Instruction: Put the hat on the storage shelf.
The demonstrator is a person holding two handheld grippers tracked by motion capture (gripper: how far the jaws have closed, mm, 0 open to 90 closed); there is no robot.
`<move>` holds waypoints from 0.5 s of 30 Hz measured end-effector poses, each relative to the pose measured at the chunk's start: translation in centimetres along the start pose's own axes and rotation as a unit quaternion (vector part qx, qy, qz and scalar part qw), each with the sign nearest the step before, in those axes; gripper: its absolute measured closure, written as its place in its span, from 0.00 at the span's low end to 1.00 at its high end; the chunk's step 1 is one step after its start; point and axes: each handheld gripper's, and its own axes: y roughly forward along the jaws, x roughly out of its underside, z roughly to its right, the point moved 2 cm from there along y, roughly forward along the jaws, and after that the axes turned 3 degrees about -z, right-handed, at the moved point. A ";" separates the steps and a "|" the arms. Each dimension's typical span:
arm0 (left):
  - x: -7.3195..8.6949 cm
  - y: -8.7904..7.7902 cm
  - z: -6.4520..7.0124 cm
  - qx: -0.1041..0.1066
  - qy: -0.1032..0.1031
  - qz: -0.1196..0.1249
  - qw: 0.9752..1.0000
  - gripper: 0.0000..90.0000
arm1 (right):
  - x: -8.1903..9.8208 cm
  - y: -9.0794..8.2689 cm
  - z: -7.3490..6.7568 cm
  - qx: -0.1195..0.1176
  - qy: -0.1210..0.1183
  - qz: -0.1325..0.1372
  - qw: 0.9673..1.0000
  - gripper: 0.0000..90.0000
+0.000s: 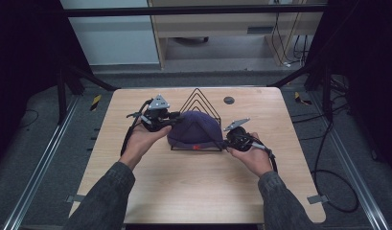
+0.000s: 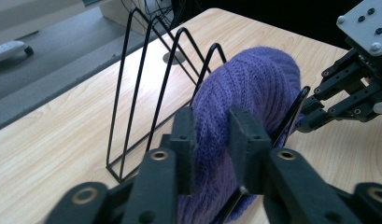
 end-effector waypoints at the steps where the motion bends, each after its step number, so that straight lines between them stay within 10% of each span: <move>1: 0.0 0.0 0.0 0.001 0.000 -0.003 1.000 0.85 | 0.0 0.0 0.0 0.000 -0.001 0.000 1.000 0.88; 15: 0.0 -0.2 0.3 0.000 0.008 -0.001 1.000 0.86 | 0.2 0.1 -0.1 -0.002 0.000 0.001 1.000 0.86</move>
